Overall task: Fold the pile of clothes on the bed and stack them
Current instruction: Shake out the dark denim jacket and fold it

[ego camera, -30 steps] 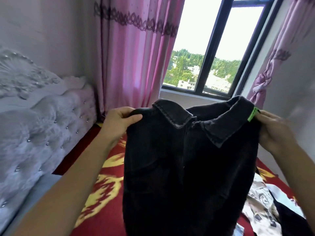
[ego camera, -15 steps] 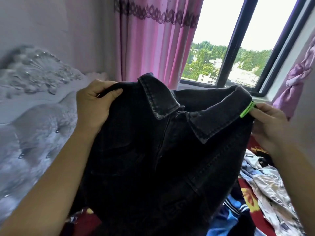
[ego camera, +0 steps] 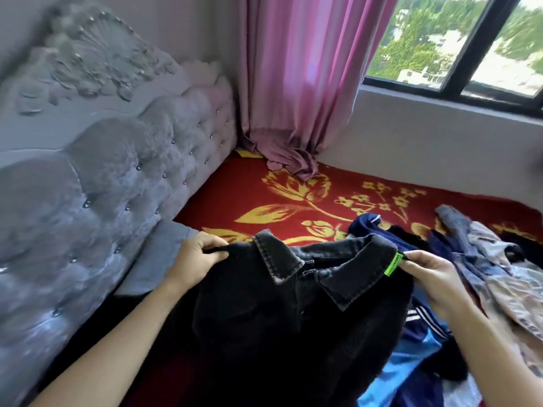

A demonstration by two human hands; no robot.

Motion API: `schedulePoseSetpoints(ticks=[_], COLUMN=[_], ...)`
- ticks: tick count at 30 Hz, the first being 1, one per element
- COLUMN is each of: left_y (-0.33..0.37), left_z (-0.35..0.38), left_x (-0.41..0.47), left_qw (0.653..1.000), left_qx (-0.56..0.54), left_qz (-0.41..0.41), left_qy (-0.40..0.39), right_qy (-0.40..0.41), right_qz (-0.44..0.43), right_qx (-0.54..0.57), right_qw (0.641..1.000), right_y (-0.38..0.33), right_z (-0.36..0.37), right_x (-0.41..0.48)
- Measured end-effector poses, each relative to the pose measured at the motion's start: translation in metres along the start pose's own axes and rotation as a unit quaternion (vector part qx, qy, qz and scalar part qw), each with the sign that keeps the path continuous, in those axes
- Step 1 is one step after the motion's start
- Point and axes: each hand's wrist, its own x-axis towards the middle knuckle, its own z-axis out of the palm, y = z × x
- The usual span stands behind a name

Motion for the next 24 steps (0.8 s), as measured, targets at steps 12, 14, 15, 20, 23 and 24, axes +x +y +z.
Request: schedulePoseSetpoints(ticks=[12, 14, 15, 20, 23, 24], left_y=[-0.019, -0.007, 0.005, 0.056, 0.026, 0.003], left_z=[0.037, 0.042, 0.045, 0.063, 0.084, 0.093], left_x=[0.077, 0.124, 0.152, 0.268, 0.272, 0.259], left_qw=[0.949, 0.976, 0.986, 0.979, 0.96, 0.956], left_qx=[0.207, 0.177, 0.158, 0.151, 0.28, 0.293], left_qz=[-0.08, -0.058, -0.033, 0.044, 0.002, -0.02], left_qy=[-0.225, -0.113, -0.047, 0.13, 0.013, -0.025], right_qy=[-0.001, 0.035, 0.062, 0.134, 0.061, 0.035], right_qz=[0.205, 0.162, 0.118, -0.061, -0.035, -0.021], right_qx=[-0.315, -0.269, -0.249, -0.191, -0.249, -0.28], right_qw=[0.927, 0.949, 0.959, 0.97, 0.966, 0.959], right_y=[0.05, 0.04, 0.032, -0.018, 0.008, 0.034], right_z=[0.008, 0.02, 0.028, 0.07, 0.089, 0.094], right_x=[0.081, 0.124, 0.15, 0.234, 0.234, 0.224])
